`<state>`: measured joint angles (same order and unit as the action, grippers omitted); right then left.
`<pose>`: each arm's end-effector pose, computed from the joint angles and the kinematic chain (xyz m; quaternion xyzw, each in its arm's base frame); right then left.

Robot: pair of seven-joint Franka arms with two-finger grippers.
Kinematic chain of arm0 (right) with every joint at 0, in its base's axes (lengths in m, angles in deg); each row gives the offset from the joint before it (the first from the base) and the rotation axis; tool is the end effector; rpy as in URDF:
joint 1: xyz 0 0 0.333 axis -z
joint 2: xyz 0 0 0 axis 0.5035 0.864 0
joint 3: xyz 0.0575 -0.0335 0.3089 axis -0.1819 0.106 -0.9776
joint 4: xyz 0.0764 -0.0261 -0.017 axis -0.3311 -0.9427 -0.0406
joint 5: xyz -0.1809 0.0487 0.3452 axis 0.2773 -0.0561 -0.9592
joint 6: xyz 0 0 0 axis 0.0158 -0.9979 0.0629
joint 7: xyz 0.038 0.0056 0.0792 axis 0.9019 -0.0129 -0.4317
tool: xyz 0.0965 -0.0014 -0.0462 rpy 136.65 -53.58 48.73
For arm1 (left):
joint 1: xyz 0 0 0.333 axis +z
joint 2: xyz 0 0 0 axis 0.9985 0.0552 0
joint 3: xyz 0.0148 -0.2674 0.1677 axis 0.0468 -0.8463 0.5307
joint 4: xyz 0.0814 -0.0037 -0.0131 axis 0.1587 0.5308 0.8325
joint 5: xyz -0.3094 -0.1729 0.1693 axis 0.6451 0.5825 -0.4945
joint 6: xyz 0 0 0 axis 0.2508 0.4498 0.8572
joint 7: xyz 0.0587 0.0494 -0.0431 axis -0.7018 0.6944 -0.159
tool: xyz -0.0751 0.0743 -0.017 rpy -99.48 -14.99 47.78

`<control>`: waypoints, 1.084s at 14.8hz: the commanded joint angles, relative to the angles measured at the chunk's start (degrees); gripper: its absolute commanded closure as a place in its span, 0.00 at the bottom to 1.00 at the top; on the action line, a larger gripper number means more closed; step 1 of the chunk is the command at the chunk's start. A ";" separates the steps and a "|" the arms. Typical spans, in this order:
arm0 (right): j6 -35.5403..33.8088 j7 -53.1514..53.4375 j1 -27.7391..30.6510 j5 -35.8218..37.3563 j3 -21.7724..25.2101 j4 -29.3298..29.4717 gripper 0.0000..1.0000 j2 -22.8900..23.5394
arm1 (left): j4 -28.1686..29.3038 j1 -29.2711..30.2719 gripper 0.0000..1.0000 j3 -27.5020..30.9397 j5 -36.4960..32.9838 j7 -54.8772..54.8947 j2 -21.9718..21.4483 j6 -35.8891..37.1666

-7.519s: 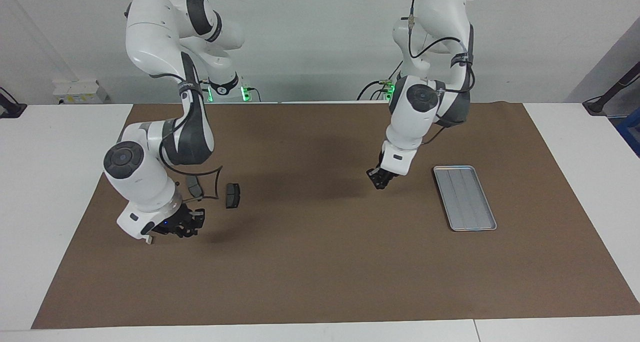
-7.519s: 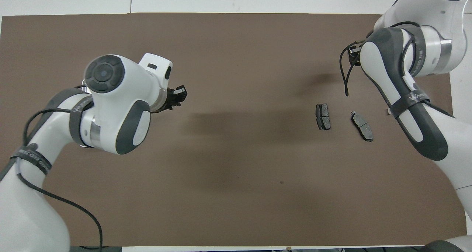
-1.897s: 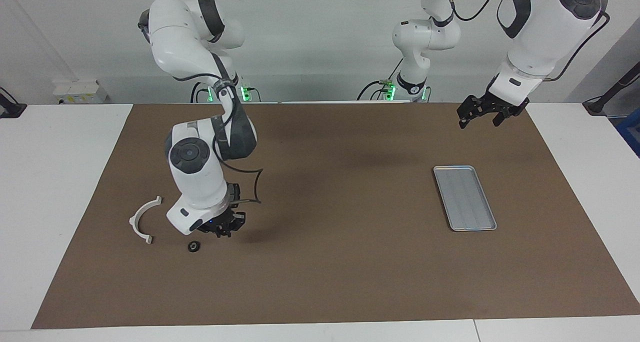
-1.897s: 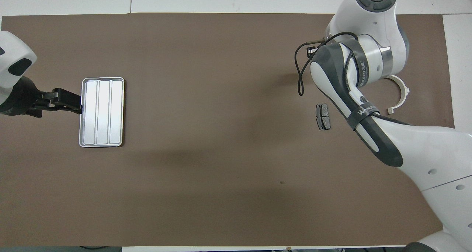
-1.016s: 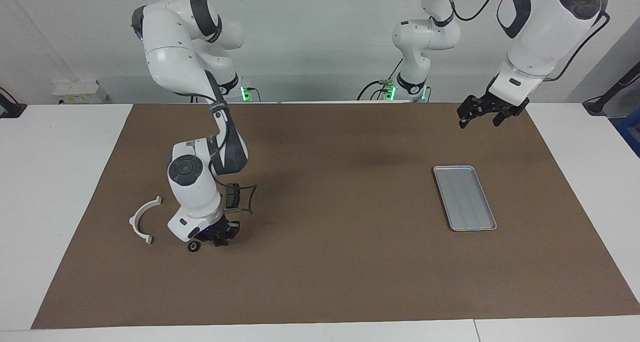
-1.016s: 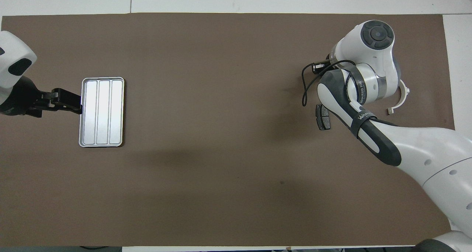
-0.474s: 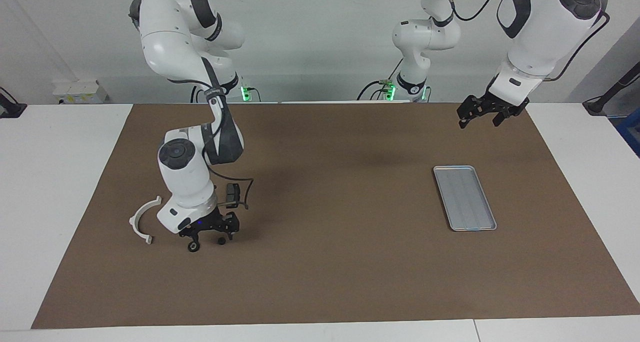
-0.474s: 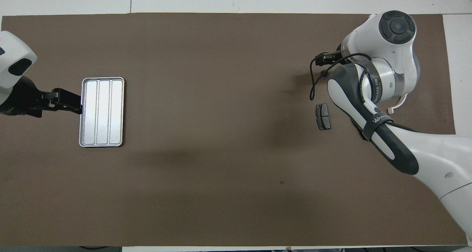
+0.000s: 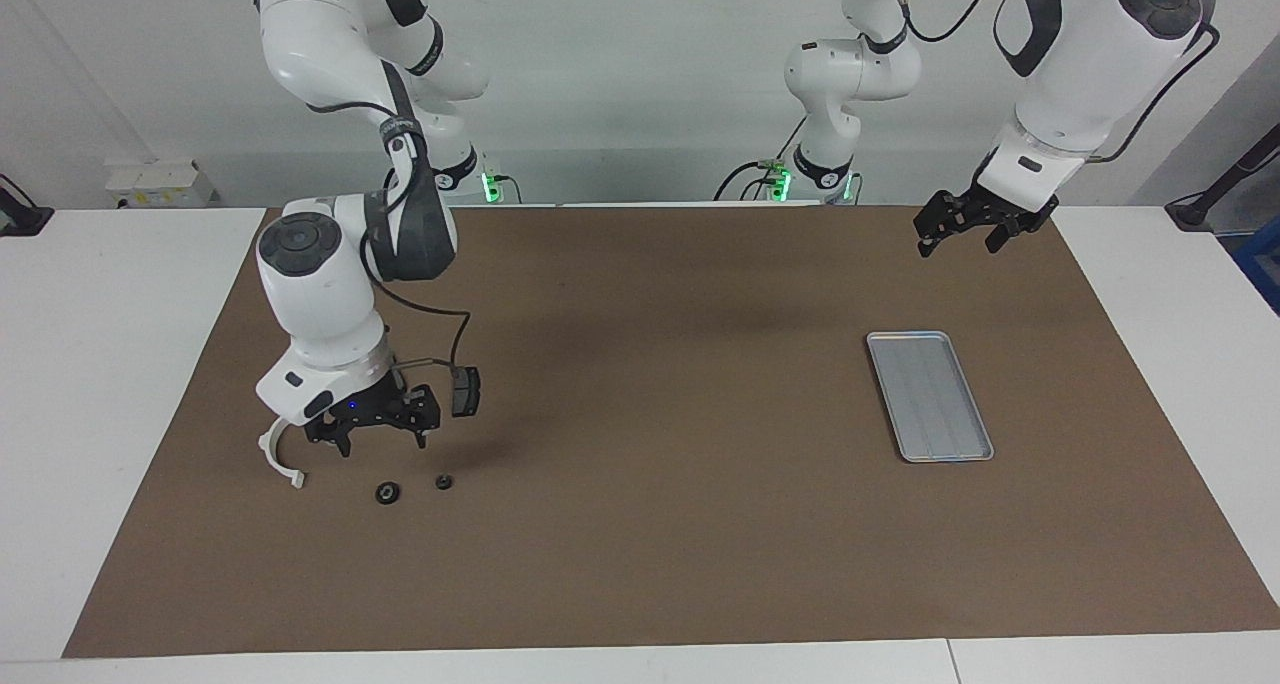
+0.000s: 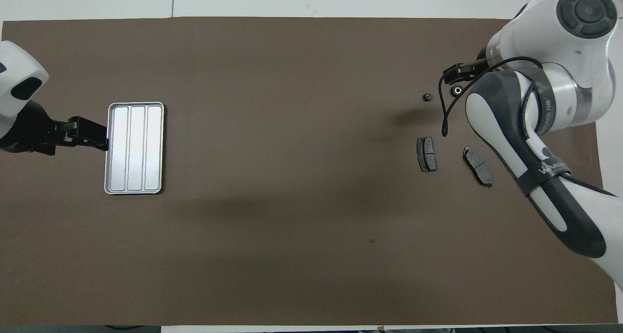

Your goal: Place bearing gear from tray to pile

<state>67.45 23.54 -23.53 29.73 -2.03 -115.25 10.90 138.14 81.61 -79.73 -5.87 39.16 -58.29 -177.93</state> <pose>0.6847 0.0463 0.4452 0.9958 0.0679 0.0566 0.0220 0.5458 -0.0576 0.5894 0.9991 0.0004 -0.0412 0.0073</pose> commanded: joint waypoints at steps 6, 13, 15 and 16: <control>-16.97 -7.18 -1.77 -6.59 4.95 -0.67 0.00 -15.83 | 0.55 0.13 0.00 -0.06 -0.60 0.59 -0.53 0.55; -25.68 -6.41 -6.70 -8.28 13.31 -5.42 0.00 -26.83 | 0.55 0.21 0.00 -0.06 -0.60 0.59 -0.53 0.55; -27.01 -5.70 -7.76 -8.28 14.03 -5.85 0.00 -27.62 | 0.55 0.22 0.00 -0.06 -0.60 0.59 -0.53 0.55; -28.23 -4.91 -7.85 -8.19 14.03 -6.12 0.00 -27.71 | 0.55 0.22 0.00 -0.06 -0.60 0.59 -0.53 0.55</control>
<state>40.23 16.87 -30.60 22.52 11.25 -119.01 -15.54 138.14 81.61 -79.73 -5.87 39.16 -58.29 -177.91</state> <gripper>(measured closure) 0.000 0.000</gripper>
